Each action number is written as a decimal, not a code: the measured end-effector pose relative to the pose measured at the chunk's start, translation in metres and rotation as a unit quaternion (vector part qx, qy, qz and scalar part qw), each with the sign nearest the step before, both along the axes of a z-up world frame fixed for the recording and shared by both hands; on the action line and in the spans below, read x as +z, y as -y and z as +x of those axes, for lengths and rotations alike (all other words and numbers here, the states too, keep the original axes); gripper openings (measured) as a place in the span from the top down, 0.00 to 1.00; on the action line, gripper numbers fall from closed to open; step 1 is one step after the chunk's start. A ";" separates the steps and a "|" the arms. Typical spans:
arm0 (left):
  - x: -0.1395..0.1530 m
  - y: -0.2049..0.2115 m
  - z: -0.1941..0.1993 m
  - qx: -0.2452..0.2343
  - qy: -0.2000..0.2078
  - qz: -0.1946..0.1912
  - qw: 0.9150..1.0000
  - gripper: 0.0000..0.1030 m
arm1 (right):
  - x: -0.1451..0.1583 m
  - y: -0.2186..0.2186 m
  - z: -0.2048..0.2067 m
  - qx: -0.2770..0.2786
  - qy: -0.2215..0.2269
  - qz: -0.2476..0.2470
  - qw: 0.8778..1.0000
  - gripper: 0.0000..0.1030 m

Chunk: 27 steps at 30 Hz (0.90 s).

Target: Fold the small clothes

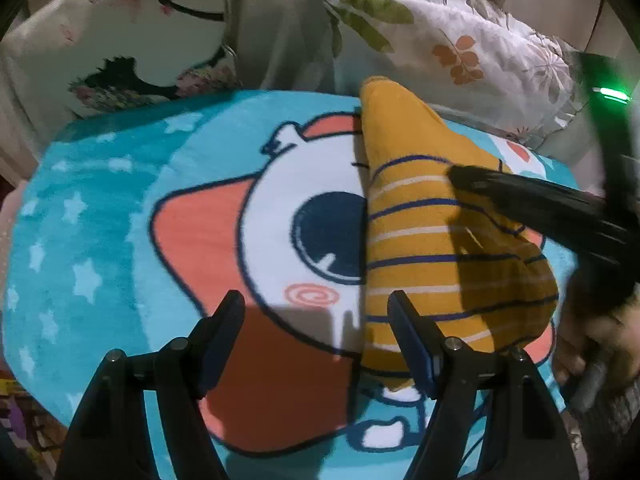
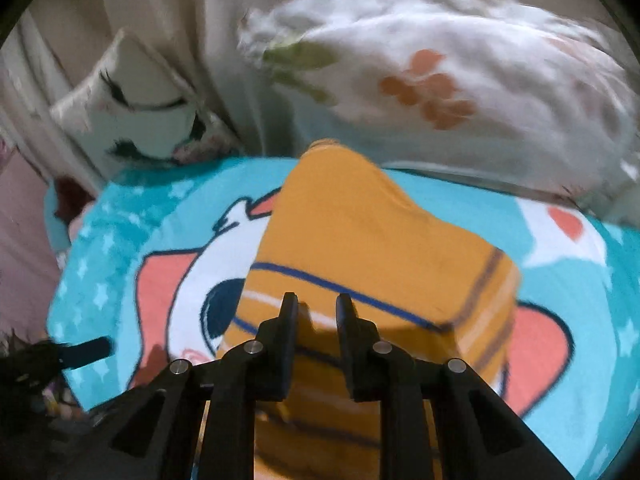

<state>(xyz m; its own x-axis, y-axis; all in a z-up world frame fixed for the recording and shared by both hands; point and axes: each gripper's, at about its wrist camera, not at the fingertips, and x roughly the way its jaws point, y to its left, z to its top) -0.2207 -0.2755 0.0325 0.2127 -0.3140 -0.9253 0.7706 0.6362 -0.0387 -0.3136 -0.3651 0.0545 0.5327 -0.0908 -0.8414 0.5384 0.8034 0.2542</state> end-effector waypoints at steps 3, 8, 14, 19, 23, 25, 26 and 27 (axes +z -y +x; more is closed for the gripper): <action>0.002 -0.009 0.002 0.007 0.011 0.004 1.000 0.29 | -0.032 0.003 0.028 0.002 -0.051 -0.005 0.999 0.81; 0.001 -0.019 0.004 0.017 0.011 0.005 1.000 0.29 | -0.041 0.008 0.033 -0.004 -0.060 -0.014 0.998 0.80; 0.000 -0.023 0.008 0.026 0.007 -0.001 1.000 0.29 | -0.027 0.004 0.035 -0.007 -0.063 -0.037 0.997 0.77; 0.000 -0.022 0.008 0.026 0.010 -0.003 1.000 0.29 | -0.026 -0.003 0.032 -0.009 -0.077 -0.055 0.995 0.69; 0.000 -0.021 0.008 0.027 0.008 -0.002 1.000 0.29 | -0.027 -0.005 0.026 -0.017 -0.083 -0.060 0.995 0.64; -0.001 -0.019 0.008 0.027 0.006 -0.001 1.000 0.29 | -0.023 -0.005 0.020 -0.021 -0.086 -0.064 0.994 0.61; -0.001 -0.019 0.008 0.027 0.005 -0.001 1.000 0.29 | -0.022 -0.005 0.018 -0.023 -0.087 -0.066 0.994 0.61; -0.002 -0.018 0.008 0.026 0.004 -0.001 1.000 0.29 | -0.020 -0.005 0.013 -0.026 -0.090 -0.070 0.993 0.60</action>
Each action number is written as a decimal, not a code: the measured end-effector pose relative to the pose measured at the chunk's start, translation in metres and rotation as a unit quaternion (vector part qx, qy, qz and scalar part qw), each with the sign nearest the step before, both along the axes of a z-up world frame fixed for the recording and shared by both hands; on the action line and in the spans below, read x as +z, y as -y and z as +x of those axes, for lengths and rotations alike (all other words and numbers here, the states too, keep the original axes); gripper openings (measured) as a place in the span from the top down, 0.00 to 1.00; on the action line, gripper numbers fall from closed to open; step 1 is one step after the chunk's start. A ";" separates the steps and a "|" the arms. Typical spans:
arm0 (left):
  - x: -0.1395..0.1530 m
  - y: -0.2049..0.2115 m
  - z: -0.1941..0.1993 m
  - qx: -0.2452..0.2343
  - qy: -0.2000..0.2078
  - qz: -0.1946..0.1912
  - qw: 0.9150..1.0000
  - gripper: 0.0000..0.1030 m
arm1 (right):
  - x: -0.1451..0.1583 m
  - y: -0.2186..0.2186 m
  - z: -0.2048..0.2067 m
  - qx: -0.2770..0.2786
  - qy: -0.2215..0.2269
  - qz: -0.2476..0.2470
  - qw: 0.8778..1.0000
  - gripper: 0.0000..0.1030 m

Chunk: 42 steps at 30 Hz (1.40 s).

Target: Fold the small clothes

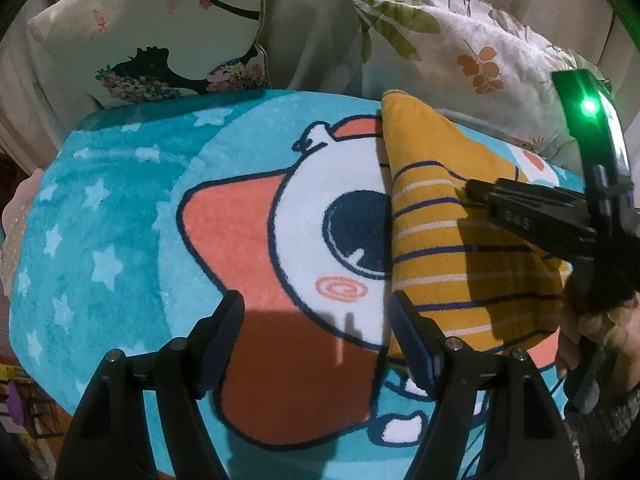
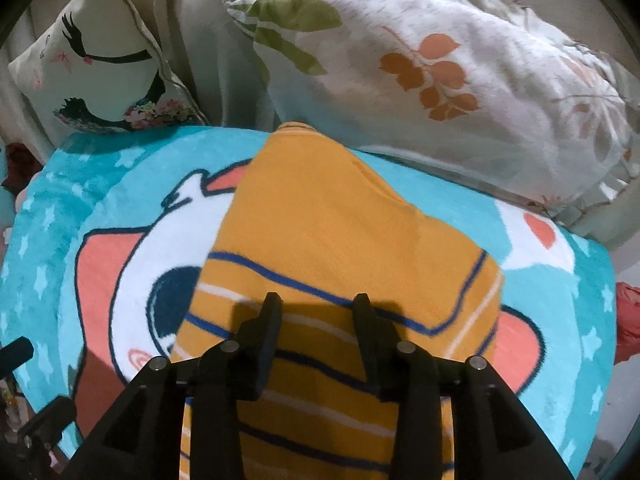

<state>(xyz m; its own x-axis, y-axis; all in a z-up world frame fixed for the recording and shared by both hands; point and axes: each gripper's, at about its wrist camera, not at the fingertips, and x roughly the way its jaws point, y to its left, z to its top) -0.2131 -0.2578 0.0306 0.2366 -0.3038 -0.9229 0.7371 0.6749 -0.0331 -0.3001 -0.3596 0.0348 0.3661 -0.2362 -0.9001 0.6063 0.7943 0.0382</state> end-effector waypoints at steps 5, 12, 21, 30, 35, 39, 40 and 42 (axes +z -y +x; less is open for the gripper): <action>0.000 0.008 -0.006 -0.011 0.002 0.000 1.000 0.29 | 0.005 -0.002 -0.020 -0.011 -0.013 -0.017 1.000 0.55; -0.001 0.018 -0.016 -0.025 0.001 -0.001 1.000 0.29 | 0.005 0.001 -0.045 -0.029 -0.035 -0.033 0.998 0.52; -0.003 0.029 -0.028 -0.040 -0.004 0.000 0.999 0.28 | 0.003 0.011 -0.075 -0.061 -0.054 -0.031 0.996 0.50; -0.003 0.031 -0.037 -0.045 0.000 0.001 0.999 0.28 | 0.007 0.008 -0.089 -0.067 -0.058 -0.043 0.995 0.44; -0.004 0.024 -0.039 -0.036 0.001 0.007 0.999 0.28 | 0.006 0.005 -0.092 -0.066 -0.057 -0.043 0.995 0.44; -0.005 0.018 -0.041 -0.028 0.001 0.010 1.000 0.28 | 0.006 0.002 -0.094 -0.061 -0.055 -0.045 0.996 0.44; -0.006 0.017 -0.041 -0.026 0.001 0.011 1.000 0.28 | 0.006 0.001 -0.094 -0.060 -0.055 -0.045 0.996 0.44; -0.006 0.015 -0.043 -0.024 -0.001 0.011 1.000 0.28 | 0.006 0.000 -0.096 -0.058 -0.054 -0.045 0.996 0.44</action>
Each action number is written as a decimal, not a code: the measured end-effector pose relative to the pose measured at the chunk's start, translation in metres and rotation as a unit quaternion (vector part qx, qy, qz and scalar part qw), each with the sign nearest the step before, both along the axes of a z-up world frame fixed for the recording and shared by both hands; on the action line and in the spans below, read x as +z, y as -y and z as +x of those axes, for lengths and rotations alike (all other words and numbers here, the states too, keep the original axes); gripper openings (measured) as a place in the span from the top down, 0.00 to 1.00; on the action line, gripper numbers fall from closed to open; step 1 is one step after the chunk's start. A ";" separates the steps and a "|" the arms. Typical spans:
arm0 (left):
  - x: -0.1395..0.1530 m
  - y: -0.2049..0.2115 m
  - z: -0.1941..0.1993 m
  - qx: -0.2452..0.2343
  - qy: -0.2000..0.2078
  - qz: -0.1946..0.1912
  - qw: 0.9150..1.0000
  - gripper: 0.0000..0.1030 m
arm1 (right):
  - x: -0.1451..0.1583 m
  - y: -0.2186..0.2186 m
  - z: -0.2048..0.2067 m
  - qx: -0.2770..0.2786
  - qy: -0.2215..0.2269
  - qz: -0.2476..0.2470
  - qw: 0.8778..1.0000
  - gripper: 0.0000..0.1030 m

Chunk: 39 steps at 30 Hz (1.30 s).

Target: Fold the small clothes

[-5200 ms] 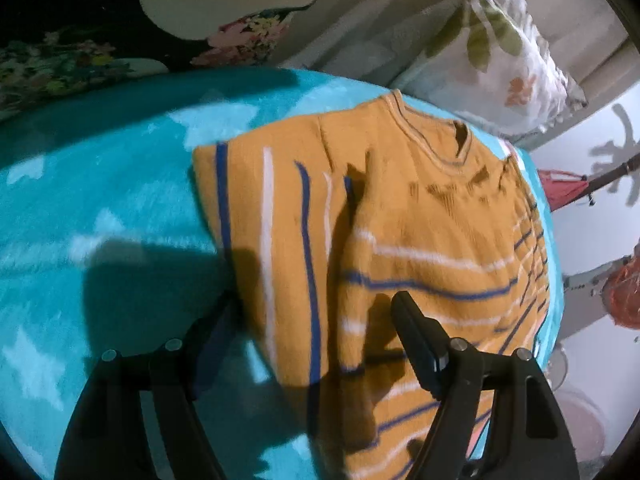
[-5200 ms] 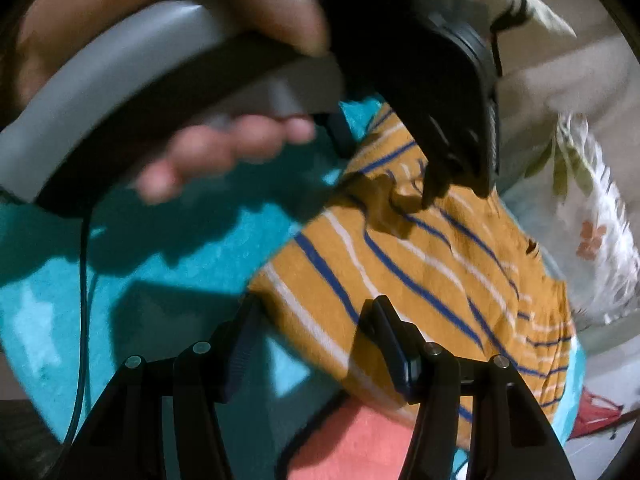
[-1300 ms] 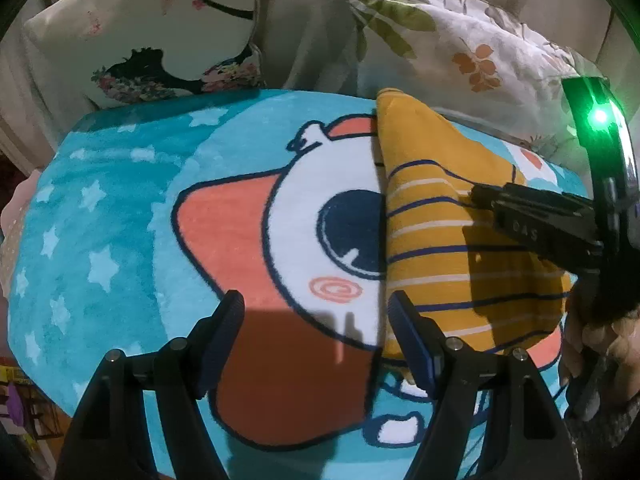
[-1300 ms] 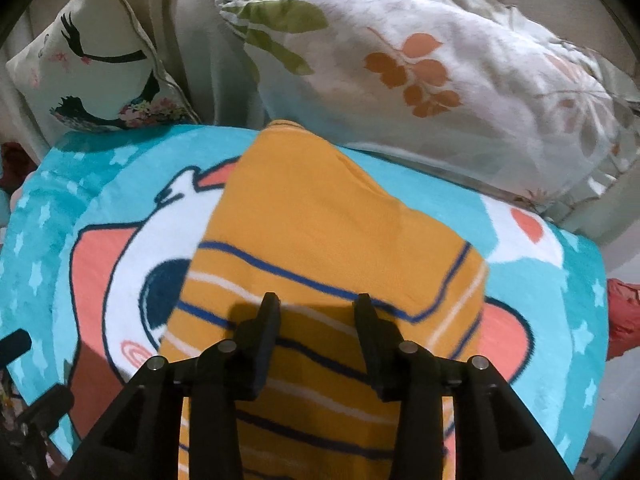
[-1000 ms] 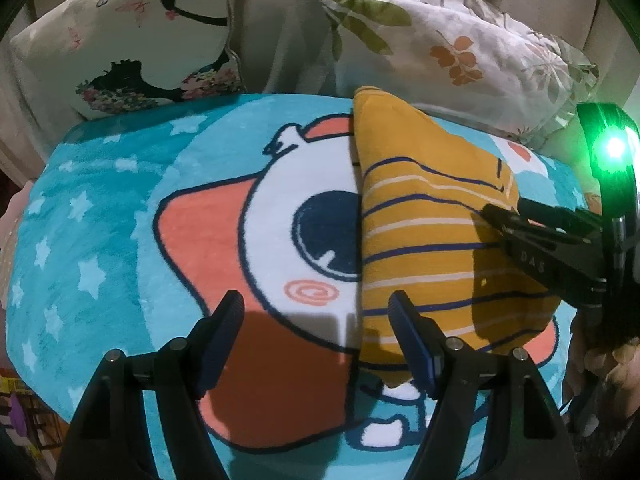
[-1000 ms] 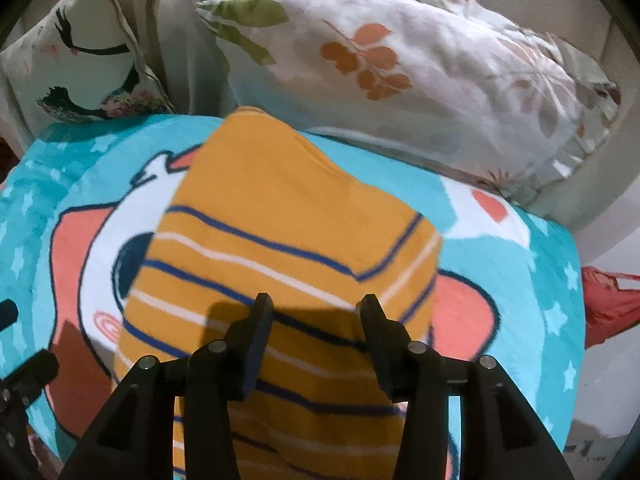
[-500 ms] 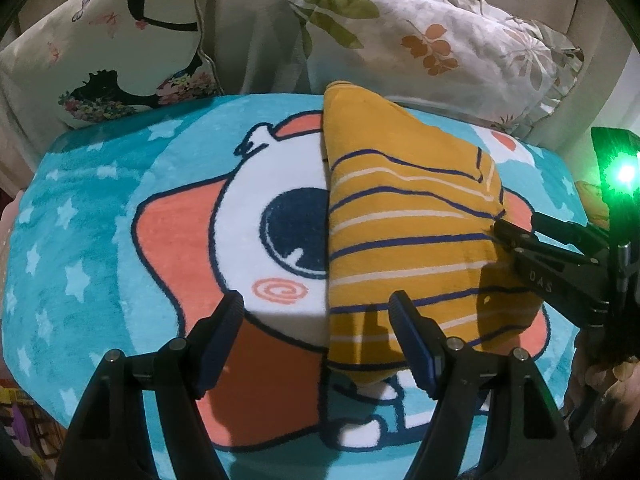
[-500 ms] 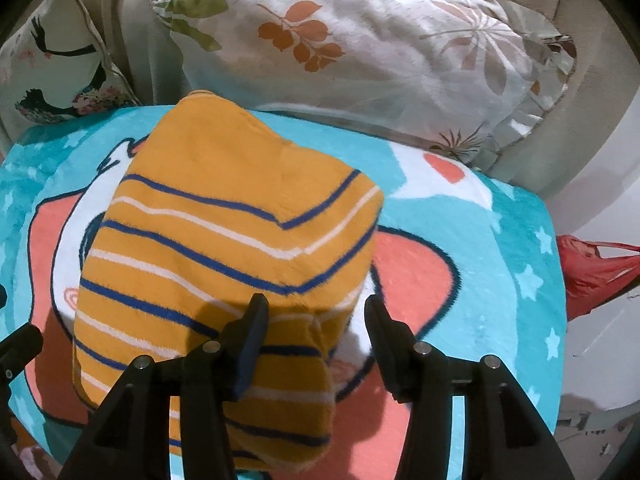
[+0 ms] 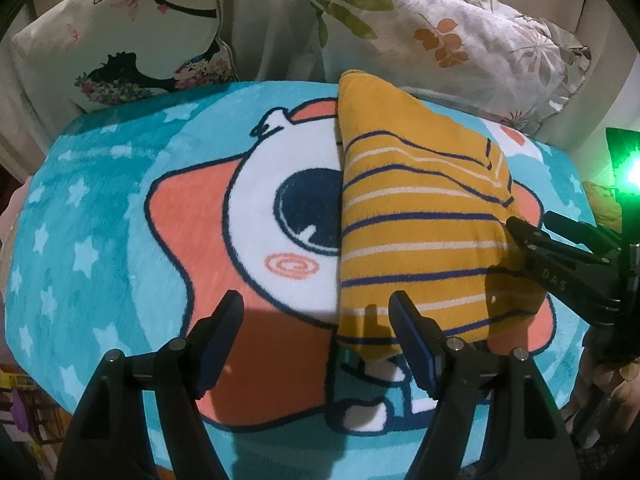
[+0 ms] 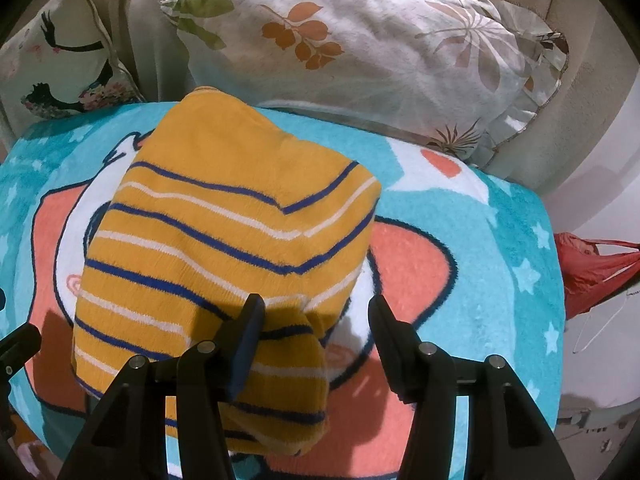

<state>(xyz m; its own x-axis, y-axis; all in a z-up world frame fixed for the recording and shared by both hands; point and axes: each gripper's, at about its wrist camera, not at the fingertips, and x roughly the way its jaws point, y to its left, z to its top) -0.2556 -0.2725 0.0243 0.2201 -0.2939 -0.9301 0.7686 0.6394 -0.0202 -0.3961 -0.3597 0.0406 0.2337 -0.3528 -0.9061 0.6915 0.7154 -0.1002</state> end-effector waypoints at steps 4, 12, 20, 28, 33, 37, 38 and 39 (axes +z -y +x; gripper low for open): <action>-0.002 -0.001 -0.003 -0.001 -0.002 0.002 1.000 0.28 | 0.001 -0.001 -0.005 0.000 0.002 0.001 1.000 0.43; -0.018 0.007 -0.010 -0.008 -0.009 0.017 1.000 0.28 | 0.007 0.001 -0.018 -0.006 0.002 -0.006 1.000 0.39; -0.036 0.007 -0.005 0.004 -0.039 0.039 0.998 0.28 | 0.011 0.007 -0.029 -0.018 0.003 -0.009 1.000 0.38; -0.020 -0.002 -0.002 0.019 -0.021 0.015 0.999 0.28 | 0.009 0.001 -0.020 -0.008 0.002 -0.008 1.000 0.38; -0.010 -0.012 0.003 0.033 -0.003 0.002 0.999 0.28 | 0.008 -0.006 -0.008 0.007 0.004 -0.009 1.000 0.38; -0.006 -0.017 0.006 0.041 0.007 -0.002 0.999 0.28 | 0.011 -0.011 0.002 0.019 0.007 -0.013 1.000 0.38; -0.006 -0.018 0.006 0.043 0.007 -0.002 0.999 0.28 | 0.013 -0.011 0.005 0.023 0.009 -0.017 1.000 0.38; -0.006 -0.019 0.007 0.045 0.007 -0.002 0.999 0.28 | 0.015 -0.012 0.009 0.028 0.012 -0.022 0.999 0.38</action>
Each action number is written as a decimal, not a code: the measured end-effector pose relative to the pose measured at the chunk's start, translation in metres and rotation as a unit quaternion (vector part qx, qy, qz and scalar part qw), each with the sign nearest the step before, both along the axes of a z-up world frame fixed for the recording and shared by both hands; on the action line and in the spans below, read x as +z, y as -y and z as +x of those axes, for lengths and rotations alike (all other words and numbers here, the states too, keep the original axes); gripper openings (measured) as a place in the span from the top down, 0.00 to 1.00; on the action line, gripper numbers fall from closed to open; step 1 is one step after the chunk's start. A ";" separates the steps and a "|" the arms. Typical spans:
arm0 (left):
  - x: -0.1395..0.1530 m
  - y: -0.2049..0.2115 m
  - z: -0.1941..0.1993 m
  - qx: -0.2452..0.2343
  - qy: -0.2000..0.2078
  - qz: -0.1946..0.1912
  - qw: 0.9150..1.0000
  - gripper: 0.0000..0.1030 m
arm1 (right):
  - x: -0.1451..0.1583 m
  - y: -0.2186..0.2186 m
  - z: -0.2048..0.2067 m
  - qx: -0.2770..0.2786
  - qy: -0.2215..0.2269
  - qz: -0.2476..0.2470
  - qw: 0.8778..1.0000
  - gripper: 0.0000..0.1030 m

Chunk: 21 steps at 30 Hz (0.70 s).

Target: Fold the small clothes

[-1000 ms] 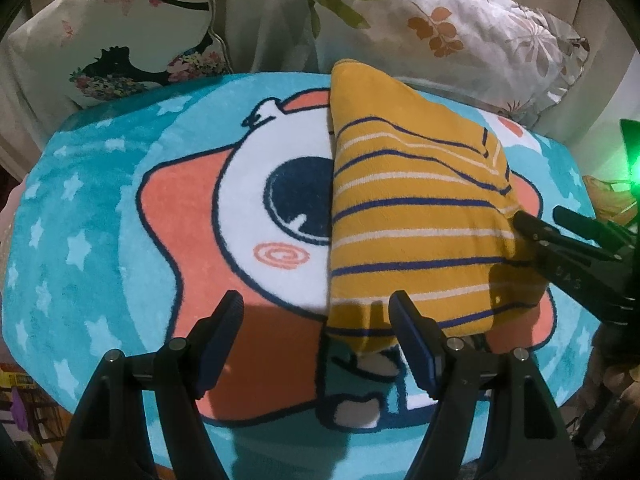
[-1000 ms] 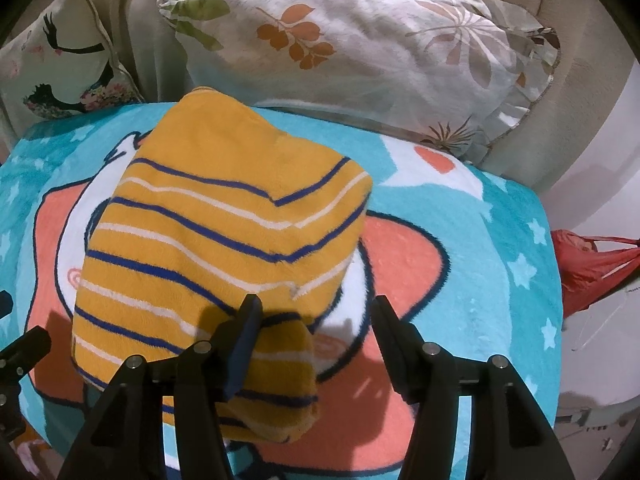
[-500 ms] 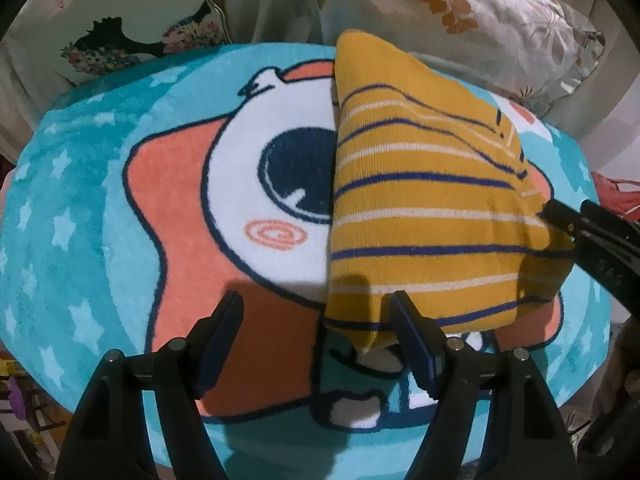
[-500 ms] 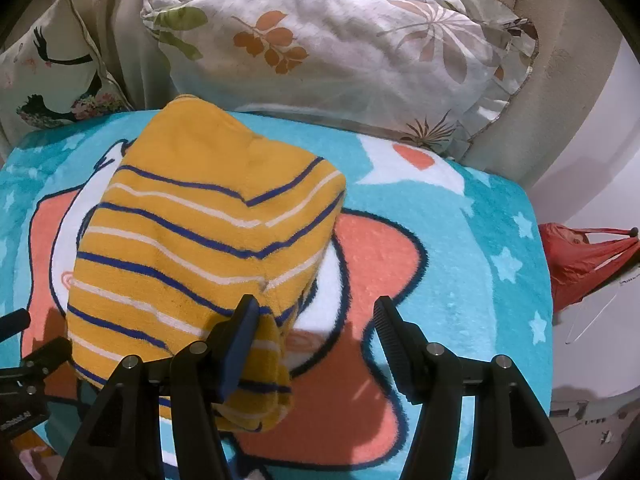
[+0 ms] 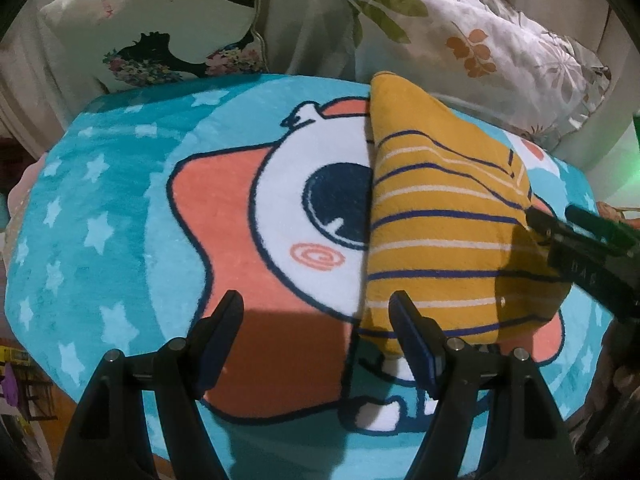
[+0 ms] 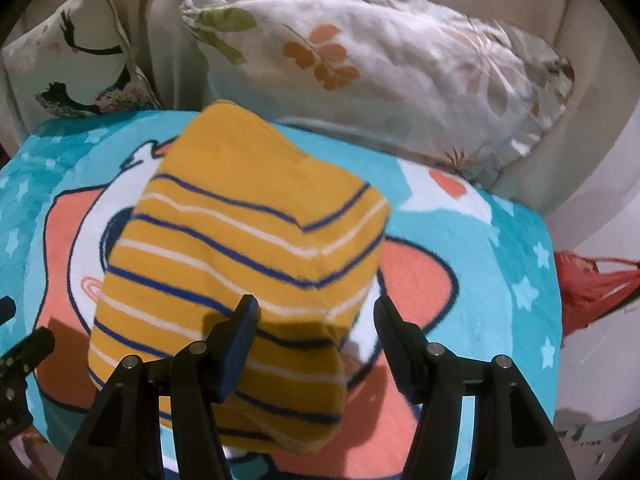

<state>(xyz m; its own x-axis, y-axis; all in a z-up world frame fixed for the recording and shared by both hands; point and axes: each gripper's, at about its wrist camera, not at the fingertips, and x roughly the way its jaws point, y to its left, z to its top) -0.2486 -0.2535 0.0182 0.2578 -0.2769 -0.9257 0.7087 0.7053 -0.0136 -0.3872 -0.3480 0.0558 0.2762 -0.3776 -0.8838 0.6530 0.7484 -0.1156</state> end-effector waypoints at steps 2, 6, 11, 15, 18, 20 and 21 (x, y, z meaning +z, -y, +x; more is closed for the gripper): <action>0.000 -0.001 0.001 0.001 -0.001 0.000 1.000 0.28 | 0.006 0.000 0.009 0.013 0.011 -0.010 1.000 0.38; 0.001 0.000 0.000 0.001 0.007 0.001 1.000 0.28 | 0.010 0.003 0.035 0.047 0.036 -0.018 0.998 0.38; 0.010 -0.004 -0.001 0.004 0.035 0.006 0.999 0.28 | -0.006 0.009 0.082 0.069 0.036 0.004 0.997 0.38; 0.020 -0.011 -0.002 0.013 0.073 0.015 0.997 0.28 | -0.039 0.019 0.121 0.073 -0.014 -0.012 0.997 0.38; 0.032 -0.018 -0.007 0.014 0.125 0.025 0.992 0.28 | -0.051 0.025 0.131 0.072 -0.024 -0.011 0.997 0.34; 0.040 -0.023 -0.008 0.019 0.154 0.022 0.988 0.25 | -0.050 0.028 0.131 0.071 -0.021 -0.004 0.997 0.34; 0.043 -0.026 -0.008 0.022 0.162 0.014 0.987 0.25 | -0.048 0.031 0.129 0.069 -0.013 0.005 0.998 0.34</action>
